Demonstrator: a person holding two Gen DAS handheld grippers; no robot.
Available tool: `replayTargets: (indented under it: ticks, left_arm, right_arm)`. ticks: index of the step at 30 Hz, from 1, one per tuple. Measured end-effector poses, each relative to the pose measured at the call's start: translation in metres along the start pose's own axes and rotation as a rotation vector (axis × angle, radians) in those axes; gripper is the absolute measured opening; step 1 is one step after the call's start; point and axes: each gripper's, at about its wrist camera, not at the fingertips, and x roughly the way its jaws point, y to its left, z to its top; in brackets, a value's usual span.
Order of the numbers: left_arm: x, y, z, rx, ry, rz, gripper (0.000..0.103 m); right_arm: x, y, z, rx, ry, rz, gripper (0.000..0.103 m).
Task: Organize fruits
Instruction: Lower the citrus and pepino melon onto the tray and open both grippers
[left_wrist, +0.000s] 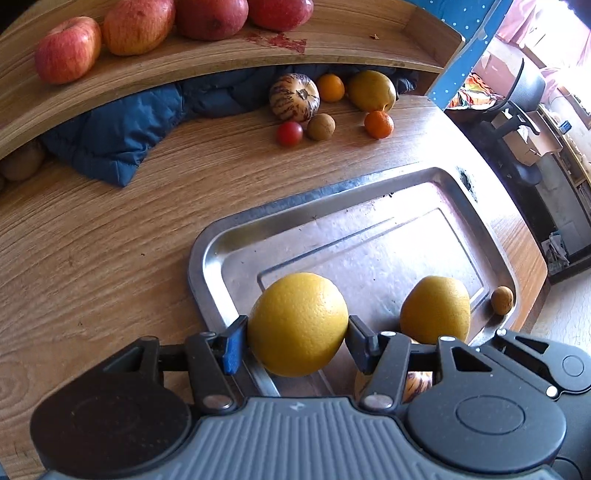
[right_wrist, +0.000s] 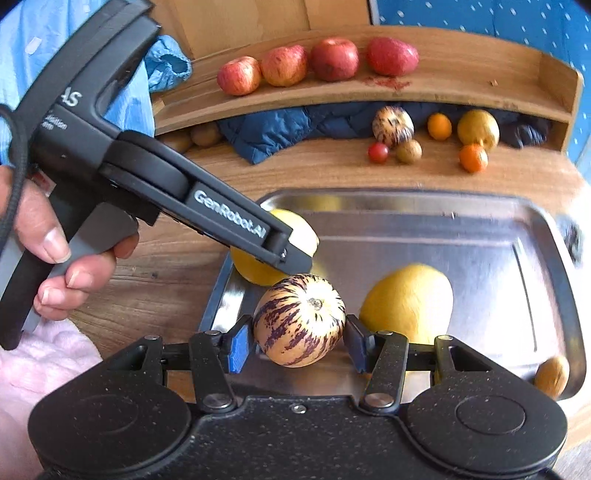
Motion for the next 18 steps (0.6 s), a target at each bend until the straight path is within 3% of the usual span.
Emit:
replayTargets:
  ticks: [10, 15, 18]
  left_arm:
    - [-0.009, -0.005, -0.013, -0.044, -0.006, 0.007, 0.062]
    - [-0.018, -0.006, -0.021, -0.075, -0.028, 0.029, 0.083]
    - [-0.025, -0.006, -0.028, -0.087, -0.032, 0.032, 0.087]
  right_arm:
    - [-0.014, -0.002, -0.008, 0.022, -0.009, 0.007, 0.060]
    - [-0.028, -0.002, -0.015, 0.022, -0.027, -0.004, 0.072]
    - [-0.035, -0.001, -0.021, 0.024, -0.032, -0.010, 0.080]
